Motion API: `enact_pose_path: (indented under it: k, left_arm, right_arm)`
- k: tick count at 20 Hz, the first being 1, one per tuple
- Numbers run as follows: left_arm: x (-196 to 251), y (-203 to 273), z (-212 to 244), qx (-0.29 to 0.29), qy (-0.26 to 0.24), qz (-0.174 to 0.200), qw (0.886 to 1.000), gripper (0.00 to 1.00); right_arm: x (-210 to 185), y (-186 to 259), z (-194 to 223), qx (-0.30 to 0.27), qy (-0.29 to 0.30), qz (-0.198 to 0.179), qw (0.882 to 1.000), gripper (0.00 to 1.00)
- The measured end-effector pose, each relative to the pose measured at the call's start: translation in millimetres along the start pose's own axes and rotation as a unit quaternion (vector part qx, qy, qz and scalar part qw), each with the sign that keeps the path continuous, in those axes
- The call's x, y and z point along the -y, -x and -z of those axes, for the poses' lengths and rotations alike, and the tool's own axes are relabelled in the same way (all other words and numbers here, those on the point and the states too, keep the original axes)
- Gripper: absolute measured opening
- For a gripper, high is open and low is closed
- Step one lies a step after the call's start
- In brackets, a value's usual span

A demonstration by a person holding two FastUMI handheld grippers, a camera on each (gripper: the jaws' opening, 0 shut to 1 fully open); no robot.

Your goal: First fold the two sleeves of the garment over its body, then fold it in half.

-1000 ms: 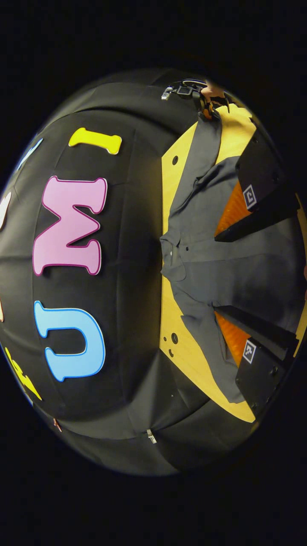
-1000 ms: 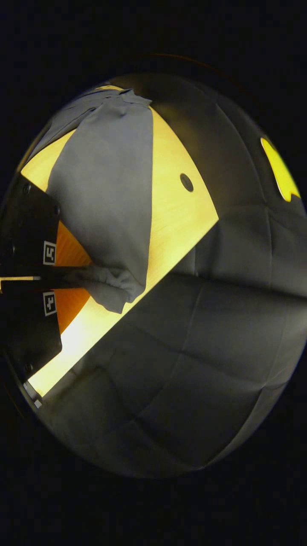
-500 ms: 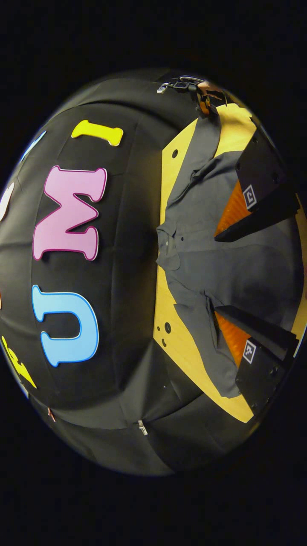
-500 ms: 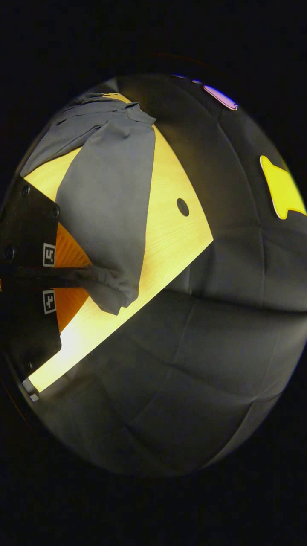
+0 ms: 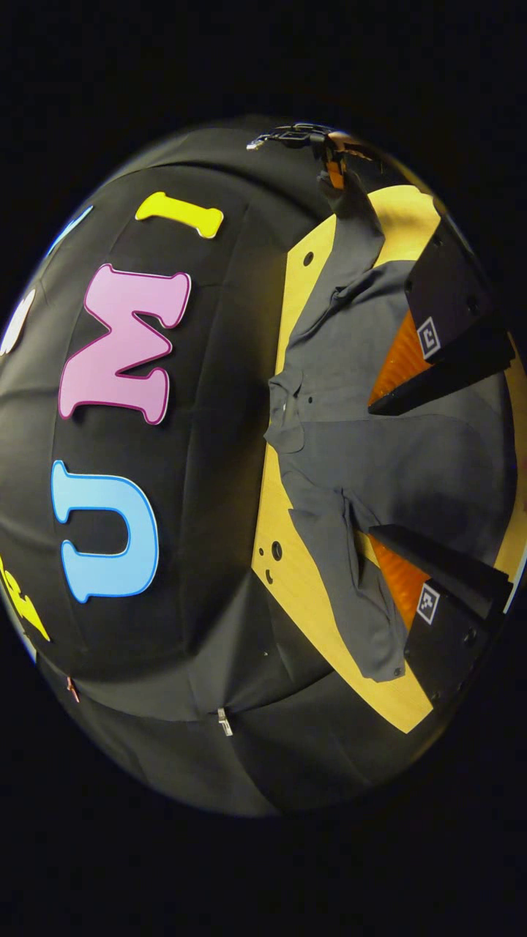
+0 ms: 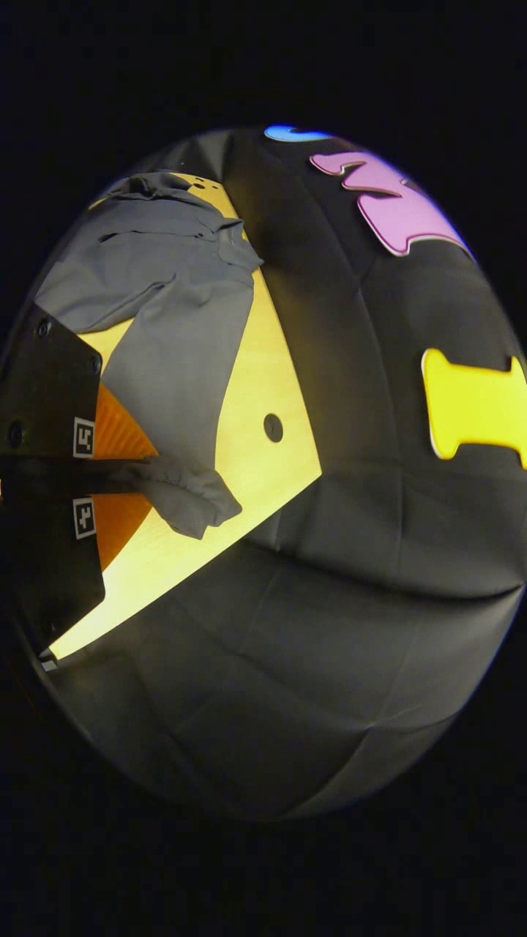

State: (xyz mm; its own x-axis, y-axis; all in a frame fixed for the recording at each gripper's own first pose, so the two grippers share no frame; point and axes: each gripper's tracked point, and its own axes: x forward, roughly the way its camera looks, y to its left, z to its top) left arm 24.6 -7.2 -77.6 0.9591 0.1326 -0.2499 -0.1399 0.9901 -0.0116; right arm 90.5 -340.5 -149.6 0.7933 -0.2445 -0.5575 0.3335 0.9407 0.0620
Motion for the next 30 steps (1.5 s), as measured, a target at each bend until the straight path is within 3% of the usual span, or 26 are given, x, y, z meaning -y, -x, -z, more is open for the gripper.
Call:
enact_pose_path:
  k: [7, 14, 15, 16, 20, 30]
  left_arm:
    - [-35, 16, 4, 0.006, 0.024, -0.036, 0.999, 0.95]
    - [-84, 37, 20, -0.004, 0.03, -0.084, 0.996, 0.95]
    - [-91, 40, 23, -0.007, 0.035, -0.09, 0.995, 0.95]
    - [-97, 43, 26, -0.01, 0.041, -0.097, 0.994, 0.95]
    - [-120, 56, 33, -0.013, 0.064, -0.125, 0.99, 0.95]
    - [-172, 89, 66, -0.039, 0.103, -0.186, 0.976, 0.95]
  right_arm:
    - [-95, 11, -36, 0.021, 0.031, -0.075, 0.996, 0.05]
    - [-222, 28, -53, 0.016, 0.075, -0.174, 0.982, 0.05]
    - [-236, 30, -53, 0.017, 0.082, -0.183, 0.98, 0.0]
    - [-249, 32, -53, 0.017, 0.092, -0.191, 0.977, 0.05]
    - [-301, 43, -35, -0.004, 0.124, -0.224, 0.967, 0.05]
    - [-445, 61, 12, -0.035, 0.142, -0.314, 0.938, 0.05]
